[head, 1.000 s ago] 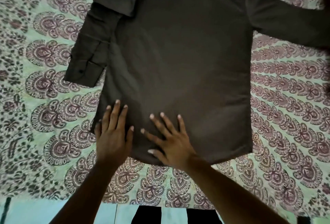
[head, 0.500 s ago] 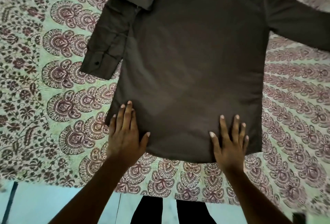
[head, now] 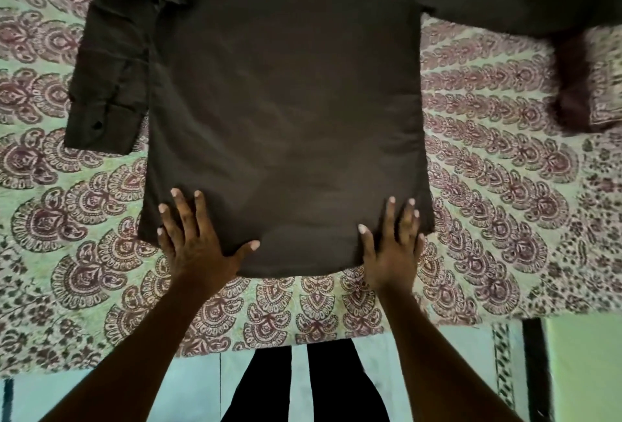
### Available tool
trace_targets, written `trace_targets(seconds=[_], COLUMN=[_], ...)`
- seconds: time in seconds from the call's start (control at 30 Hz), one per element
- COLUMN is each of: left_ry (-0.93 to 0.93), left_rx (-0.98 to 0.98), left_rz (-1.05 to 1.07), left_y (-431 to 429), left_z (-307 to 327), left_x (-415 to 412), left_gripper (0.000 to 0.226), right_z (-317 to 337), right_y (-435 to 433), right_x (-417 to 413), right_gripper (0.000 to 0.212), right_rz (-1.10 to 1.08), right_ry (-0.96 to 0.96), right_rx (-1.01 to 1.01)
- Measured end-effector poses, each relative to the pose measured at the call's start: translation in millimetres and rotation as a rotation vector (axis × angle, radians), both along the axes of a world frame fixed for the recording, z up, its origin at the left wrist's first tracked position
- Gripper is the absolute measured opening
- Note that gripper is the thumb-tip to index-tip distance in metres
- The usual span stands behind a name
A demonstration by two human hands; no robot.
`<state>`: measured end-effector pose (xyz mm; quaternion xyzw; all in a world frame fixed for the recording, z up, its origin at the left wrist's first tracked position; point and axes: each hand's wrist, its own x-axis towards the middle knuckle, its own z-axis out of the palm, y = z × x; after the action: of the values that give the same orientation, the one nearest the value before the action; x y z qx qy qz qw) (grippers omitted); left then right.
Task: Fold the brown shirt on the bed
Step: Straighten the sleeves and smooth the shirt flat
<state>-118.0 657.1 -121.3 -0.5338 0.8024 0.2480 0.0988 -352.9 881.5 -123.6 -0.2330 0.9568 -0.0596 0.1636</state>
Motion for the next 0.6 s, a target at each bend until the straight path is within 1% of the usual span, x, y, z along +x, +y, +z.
trace_targets(seconds=[0.03,0.1,0.17,0.2,0.27,0.33,0.43,0.5,0.53,0.57,0.6], left_ry=[-0.001,-0.007,-0.014,-0.017,-0.02,-0.01,0.005,0.045,0.088,0.147,0.209], left_rx=[-0.004,-0.012,-0.025,-0.033,-0.037,-0.044,-0.083,-0.094,-0.099,-0.101,-0.102], left_rz=[-0.003,-0.009,-0.011,-0.012,-0.021,-0.023,-0.022,-0.017,-0.006,0.014,0.039], left_y=[0,1,2,2,2,2,5,8,9,8,7], left_z=[0,0,-1,-2,-3,-4,-4,-2,-1,0,0], left_x=[0,0,-1,0,0,1,6,12,17,23,29], left_gripper=[0.14,0.14,0.139,0.138,0.138,0.137,0.128,0.113,0.1,0.085,0.072], right_z=[1,3,10,13,19,19,11,5,0,-4,-9], right_y=[8,19,15,9,-10,-34,-78,-106,-116,-123,-126], right_x=[1,3,1,0,-4,-9,-7,4,13,24,37], right_gripper=[0.081,0.085,0.09,0.091,0.088,0.084,0.08,0.081,0.082,0.085,0.086], right_rz=[-0.105,-0.24,-0.318,-0.3,-0.125,0.119,0.453,0.632,0.736,0.872,1.059], right_ry=[-0.011,-0.042,-0.037,-0.007,0.076,0.111,0.071,0.043,0.029,0.018,0.012], right_rx=[-0.001,0.004,0.006,0.001,-0.031,-0.064,-0.062,-0.044,-0.045,-0.06,-0.082])
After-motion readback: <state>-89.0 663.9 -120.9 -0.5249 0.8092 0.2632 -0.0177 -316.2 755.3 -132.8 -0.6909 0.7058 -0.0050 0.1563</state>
